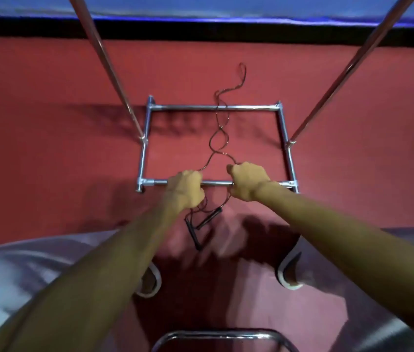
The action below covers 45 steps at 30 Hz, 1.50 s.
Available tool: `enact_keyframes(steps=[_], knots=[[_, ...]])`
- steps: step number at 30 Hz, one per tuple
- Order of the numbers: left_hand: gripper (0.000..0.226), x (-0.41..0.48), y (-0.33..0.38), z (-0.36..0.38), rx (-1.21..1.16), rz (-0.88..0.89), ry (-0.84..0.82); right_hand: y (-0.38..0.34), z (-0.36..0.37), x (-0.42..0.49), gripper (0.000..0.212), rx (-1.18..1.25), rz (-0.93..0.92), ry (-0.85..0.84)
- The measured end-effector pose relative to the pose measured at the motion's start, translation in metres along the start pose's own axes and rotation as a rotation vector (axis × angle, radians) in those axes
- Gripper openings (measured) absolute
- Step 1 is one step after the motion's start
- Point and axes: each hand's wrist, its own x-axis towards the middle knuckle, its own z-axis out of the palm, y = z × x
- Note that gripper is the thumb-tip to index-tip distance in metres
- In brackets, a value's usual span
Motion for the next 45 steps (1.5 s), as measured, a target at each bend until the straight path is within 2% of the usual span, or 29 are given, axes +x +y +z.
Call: enact_keyframes(steps=[4, 8, 11, 13, 15, 20, 22, 25, 27, 31, 34, 36, 38, 40, 41, 45], knots=[[0.027, 0.013, -0.034, 0.069, 0.045, -0.164, -0.129, -0.015, 0.079, 0.029, 0.042, 0.027, 0.032, -0.193], [0.028, 0.027, -0.057, 0.134, -0.018, -0.334, -0.228, -0.028, 0.151, 0.054, 0.049, 0.071, 0.02, -0.399], [0.029, 0.036, -0.066, 0.174, -0.103, -0.436, -0.258, -0.034, 0.199, 0.069, 0.067, 0.198, -0.004, -0.51], [0.034, 0.042, -0.072, 0.199, -0.177, -0.463, -0.26, -0.037, 0.229, 0.075, 0.075, 0.281, 0.043, -0.553], [0.039, 0.05, -0.081, 0.217, -0.283, -0.534, -0.257, -0.038, 0.254, 0.081, 0.075, 0.359, 0.134, -0.535], [0.039, 0.07, -0.096, 0.254, -0.454, -0.74, -0.187, -0.036, 0.278, 0.097, 0.047, 0.576, 0.375, -0.417], [0.035, 0.076, -0.097, 0.263, -0.551, -0.782, -0.167, -0.029, 0.283, 0.099, 0.039, 0.657, 0.537, -0.315], [0.013, 0.077, -0.091, 0.278, -0.789, -0.813, -0.219, -0.013, 0.282, 0.099, 0.047, 0.72, 0.817, -0.141], [0.014, 0.067, -0.089, 0.284, -0.969, -0.822, -0.283, -0.01, 0.274, 0.093, 0.04, 0.765, 0.919, -0.077], [0.022, 0.04, -0.079, 0.249, -1.388, -0.931, -0.278, -0.017, 0.241, 0.073, 0.007, 0.919, 0.944, 0.099], [0.01, 0.031, -0.068, 0.21, -1.489, -0.886, -0.328, -0.013, 0.22, 0.063, 0.034, 1.191, 0.959, 0.146], [0.007, 0.028, -0.057, 0.18, -1.525, -0.81, -0.349, 0.003, 0.211, 0.063, 0.05, 1.469, 0.913, 0.22], [0.003, 0.022, -0.043, 0.148, -1.532, -0.729, -0.382, 0.006, 0.163, 0.05, 0.046, 1.817, 0.839, 0.281], [0.005, 0.013, -0.027, 0.114, -1.536, -0.643, -0.43, 0.004, 0.11, 0.033, 0.03, 2.006, 0.74, 0.254], [0.008, 0.009, -0.02, 0.096, -1.559, -0.608, -0.448, 0.003, 0.089, 0.026, 0.026, 2.013, 0.683, 0.23], [0.021, -0.004, 0.009, 0.018, -1.743, -0.498, -0.375, -0.013, 0.022, -0.002, 0.039, 1.81, 0.492, 0.243]])
